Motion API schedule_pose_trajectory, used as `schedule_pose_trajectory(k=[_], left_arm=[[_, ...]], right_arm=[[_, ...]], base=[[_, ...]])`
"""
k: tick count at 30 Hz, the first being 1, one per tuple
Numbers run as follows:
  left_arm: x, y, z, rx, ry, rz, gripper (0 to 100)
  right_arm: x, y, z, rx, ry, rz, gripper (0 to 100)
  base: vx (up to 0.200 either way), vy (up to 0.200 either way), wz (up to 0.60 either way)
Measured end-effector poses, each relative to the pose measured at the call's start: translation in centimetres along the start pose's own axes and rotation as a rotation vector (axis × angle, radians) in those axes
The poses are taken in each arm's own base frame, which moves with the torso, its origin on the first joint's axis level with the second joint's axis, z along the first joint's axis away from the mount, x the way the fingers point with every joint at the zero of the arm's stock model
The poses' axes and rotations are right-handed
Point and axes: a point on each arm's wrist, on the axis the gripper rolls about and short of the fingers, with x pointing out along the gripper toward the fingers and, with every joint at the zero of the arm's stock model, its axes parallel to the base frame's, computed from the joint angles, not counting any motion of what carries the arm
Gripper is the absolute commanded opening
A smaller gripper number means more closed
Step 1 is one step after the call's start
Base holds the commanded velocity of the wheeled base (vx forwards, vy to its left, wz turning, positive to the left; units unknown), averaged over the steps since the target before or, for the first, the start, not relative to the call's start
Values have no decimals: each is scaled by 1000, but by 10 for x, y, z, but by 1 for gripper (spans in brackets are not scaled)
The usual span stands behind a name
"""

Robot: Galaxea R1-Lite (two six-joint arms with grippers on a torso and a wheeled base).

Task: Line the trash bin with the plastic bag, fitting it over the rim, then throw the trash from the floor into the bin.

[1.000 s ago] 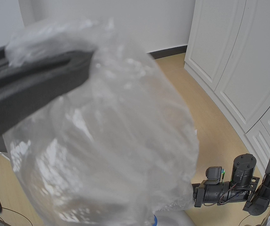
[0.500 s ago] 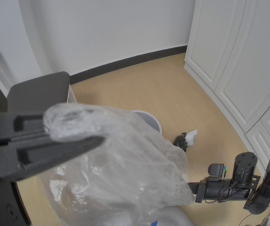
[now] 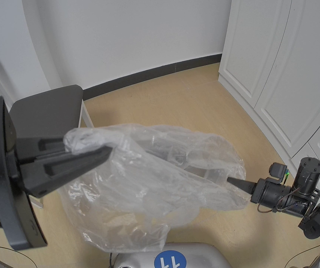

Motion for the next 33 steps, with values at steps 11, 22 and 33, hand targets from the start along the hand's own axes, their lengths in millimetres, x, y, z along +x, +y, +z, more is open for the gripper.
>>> schedule_pose_trajectory(k=[11,22,33], left_arm=[[40,-3,-22,-91,206,90,0],[60,-7,-50,-256,345,124,0],[64,-23,-90,-370,480,124,0]], right_arm=[[-17,11,41,-62,-193,32,0],[-20,15,58,9,-150,-153,0],[-26,66,102,-37,-178,-170,0]], base=[[0,0,0],[0,0,0],[0,0,0]])
